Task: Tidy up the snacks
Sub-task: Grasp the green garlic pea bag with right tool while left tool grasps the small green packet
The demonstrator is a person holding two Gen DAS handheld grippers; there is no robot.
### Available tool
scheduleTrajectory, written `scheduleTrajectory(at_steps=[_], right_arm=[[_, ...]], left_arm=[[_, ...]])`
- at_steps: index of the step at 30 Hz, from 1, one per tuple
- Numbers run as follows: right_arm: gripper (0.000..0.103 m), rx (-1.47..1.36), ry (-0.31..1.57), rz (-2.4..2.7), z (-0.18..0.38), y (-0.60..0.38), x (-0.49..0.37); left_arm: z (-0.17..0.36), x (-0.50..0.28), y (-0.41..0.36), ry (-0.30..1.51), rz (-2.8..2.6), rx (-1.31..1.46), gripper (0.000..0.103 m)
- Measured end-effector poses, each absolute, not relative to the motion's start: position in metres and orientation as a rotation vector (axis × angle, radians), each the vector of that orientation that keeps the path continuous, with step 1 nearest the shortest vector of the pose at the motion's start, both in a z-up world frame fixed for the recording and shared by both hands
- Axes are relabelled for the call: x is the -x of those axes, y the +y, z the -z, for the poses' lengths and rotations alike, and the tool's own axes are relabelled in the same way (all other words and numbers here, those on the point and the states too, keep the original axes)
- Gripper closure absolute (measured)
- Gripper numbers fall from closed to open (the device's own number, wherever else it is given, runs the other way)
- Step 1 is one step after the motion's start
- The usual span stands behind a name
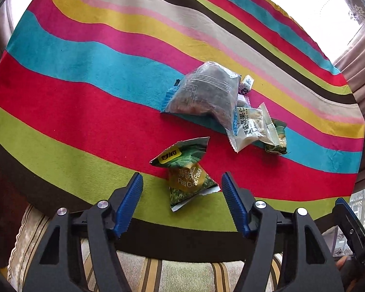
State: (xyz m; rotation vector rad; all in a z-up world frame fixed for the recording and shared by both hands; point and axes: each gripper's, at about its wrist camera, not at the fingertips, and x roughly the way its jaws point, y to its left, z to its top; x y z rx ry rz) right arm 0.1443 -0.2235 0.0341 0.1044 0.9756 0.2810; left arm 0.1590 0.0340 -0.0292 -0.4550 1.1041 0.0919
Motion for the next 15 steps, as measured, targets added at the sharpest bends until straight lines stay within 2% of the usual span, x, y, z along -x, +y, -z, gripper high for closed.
scheduleTrajectory(at_steps=[7, 11, 15], right_arm=[[0.008, -0.004, 1.044, -0.309, -0.007, -0.184, -0.185], [0.008, 0.061, 1.067, -0.300, 0.009, -0.165, -0.205], [0.008, 0.098, 1.074, -0.292, 0.018, -0.154, -0.220]], left_arm=[[0.033, -0.171, 0.034, 1.108, -0.100, 0.413, 0.047], [0.033, -0.174, 0.031, 1.103, -0.105, 0.387, 0.058], [0.033, -0.174, 0.029, 1.096, -0.099, 0.376, 0.059]])
